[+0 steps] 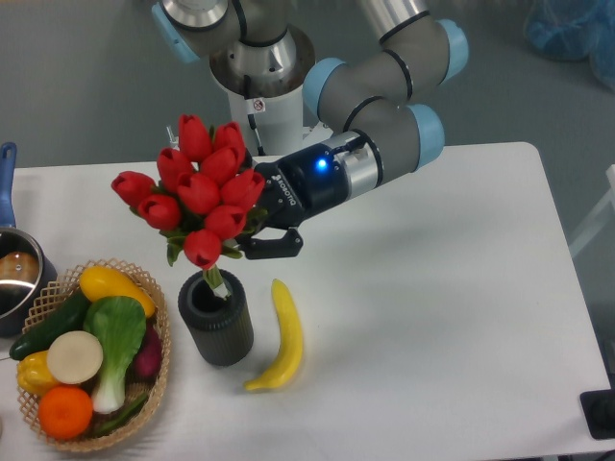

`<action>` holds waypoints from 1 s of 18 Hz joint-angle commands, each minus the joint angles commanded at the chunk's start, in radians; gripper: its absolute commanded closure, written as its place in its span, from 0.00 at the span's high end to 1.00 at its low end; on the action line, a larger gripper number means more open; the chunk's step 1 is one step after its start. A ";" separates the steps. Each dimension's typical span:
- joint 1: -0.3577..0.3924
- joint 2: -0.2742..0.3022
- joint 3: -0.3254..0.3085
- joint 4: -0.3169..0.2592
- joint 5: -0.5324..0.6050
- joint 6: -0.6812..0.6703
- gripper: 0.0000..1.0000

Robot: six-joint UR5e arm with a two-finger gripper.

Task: Insert the flowers into the vase
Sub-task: 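Lower the tulip stems into the black vase opening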

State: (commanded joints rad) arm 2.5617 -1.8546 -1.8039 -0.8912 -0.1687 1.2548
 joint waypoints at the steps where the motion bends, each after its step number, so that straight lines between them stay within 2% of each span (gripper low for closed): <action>1: 0.000 -0.003 0.000 0.000 0.000 0.000 0.45; 15: -0.002 -0.025 -0.044 0.002 0.000 0.006 0.45; 18: -0.002 -0.046 -0.049 0.002 0.002 0.011 0.45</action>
State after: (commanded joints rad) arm 2.5602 -1.9005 -1.8530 -0.8897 -0.1672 1.2655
